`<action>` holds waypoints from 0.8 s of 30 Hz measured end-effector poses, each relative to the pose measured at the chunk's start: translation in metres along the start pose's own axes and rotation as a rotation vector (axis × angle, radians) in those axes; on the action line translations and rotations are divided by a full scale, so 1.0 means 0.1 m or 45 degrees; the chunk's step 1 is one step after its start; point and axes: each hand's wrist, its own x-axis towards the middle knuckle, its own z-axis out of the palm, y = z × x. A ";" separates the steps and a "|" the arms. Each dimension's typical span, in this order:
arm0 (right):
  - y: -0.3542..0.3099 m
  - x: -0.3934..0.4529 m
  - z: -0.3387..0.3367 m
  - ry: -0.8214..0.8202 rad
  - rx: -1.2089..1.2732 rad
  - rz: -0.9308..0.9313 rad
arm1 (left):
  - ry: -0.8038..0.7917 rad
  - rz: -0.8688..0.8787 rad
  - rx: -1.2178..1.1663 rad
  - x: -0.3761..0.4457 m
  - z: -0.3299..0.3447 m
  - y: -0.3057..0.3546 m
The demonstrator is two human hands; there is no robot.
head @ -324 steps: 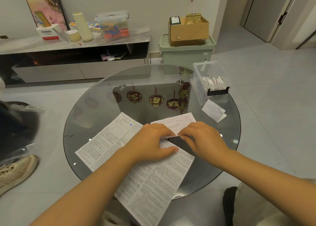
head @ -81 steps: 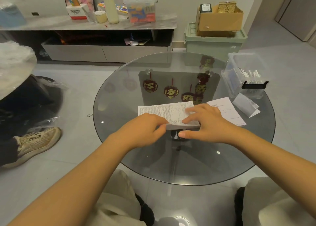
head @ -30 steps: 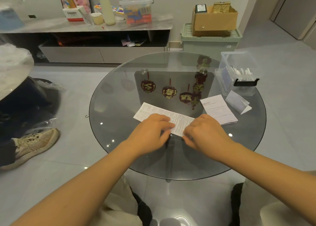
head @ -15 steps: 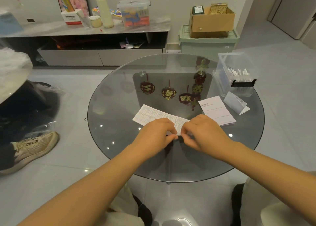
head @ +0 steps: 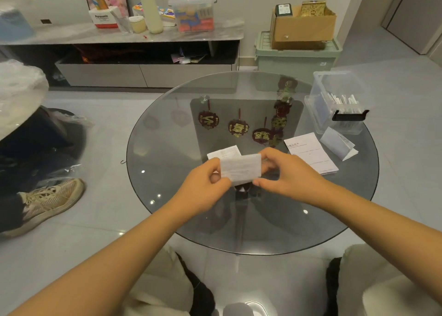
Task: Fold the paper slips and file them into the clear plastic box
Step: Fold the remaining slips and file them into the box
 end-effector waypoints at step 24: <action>0.06 0.23 0.34 0.024 -0.588 -0.101 | 0.037 0.432 0.954 0.15 -0.05 -0.25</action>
